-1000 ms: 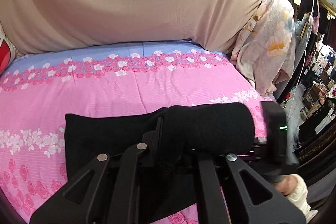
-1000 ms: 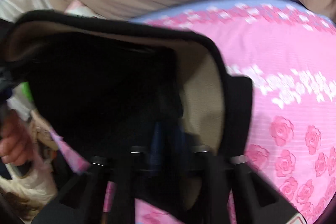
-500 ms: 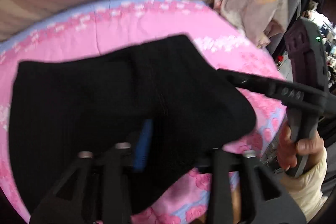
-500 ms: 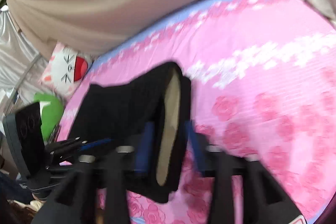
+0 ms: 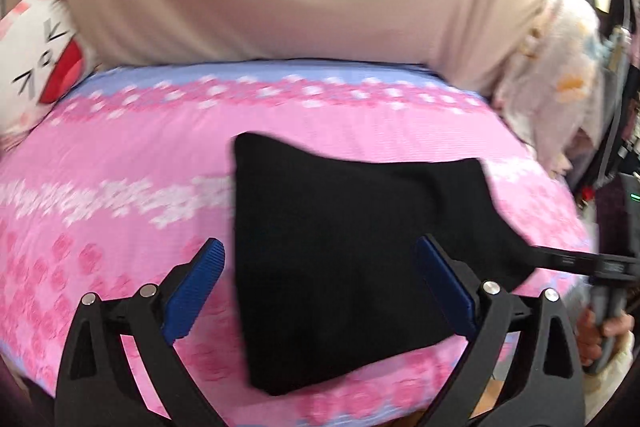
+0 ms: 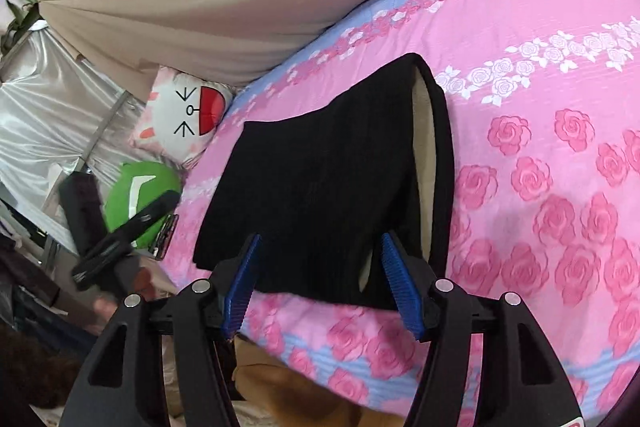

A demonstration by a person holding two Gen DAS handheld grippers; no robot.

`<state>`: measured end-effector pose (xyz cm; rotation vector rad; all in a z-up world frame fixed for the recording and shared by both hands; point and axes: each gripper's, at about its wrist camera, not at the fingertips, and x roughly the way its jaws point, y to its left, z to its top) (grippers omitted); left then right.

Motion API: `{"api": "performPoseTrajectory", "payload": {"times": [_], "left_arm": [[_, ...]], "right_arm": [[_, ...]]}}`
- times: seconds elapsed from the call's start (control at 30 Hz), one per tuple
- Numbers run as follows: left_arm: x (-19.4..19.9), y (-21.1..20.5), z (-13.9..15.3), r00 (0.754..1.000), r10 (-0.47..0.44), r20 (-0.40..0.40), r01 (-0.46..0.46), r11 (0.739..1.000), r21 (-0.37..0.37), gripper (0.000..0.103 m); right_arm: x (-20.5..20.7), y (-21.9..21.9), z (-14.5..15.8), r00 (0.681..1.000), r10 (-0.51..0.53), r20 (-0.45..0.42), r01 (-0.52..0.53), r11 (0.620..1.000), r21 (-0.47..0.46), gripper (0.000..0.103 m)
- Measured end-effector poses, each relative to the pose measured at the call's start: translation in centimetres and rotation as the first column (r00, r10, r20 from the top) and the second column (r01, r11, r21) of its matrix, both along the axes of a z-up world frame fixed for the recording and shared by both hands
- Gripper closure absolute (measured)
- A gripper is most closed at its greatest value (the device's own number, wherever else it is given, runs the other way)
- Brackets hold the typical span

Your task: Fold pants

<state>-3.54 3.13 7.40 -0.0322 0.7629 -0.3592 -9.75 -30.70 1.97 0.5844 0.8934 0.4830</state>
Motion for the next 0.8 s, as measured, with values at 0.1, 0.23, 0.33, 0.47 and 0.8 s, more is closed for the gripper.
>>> {"api": "performPoseTrajectory", "payload": {"times": [0.1, 0.23, 0.33, 0.47, 0.8], "left_arm": [[0.6, 1.1, -1.8, 0.999, 0.031, -0.035, -0.031, 0.999, 0.009, 0.009], [1.4, 1.6, -3.1, 0.996, 0.055, -0.076, -0.055, 0.998, 0.01, 0.009], [1.1, 2.4, -2.8, 0.995, 0.072, -0.071, -0.072, 0.997, 0.002, 0.009], [0.8, 3.3, -2.6, 0.994, 0.099, -0.052, -0.099, 0.995, 0.013, 0.009], [1.3, 5.7, -4.5, 0.979, 0.185, -0.086, -0.181, 0.982, 0.055, 0.009]], "right_arm": [[0.1, 0.9, -0.5, 1.0, -0.001, -0.027, 0.0, 0.999, -0.04, 0.043], [1.7, 3.2, -0.2, 1.0, -0.009, -0.014, 0.006, 0.982, -0.187, 0.098], [1.2, 4.6, 5.1, 0.99, 0.003, 0.139, 0.029, 0.973, -0.231, 0.098], [0.2, 4.0, 7.6, 0.976, -0.039, 0.214, 0.108, 0.942, -0.317, 0.096], [0.2, 5.7, 6.8, 0.983, -0.019, 0.181, 0.079, 0.941, -0.329, 0.076]]}}
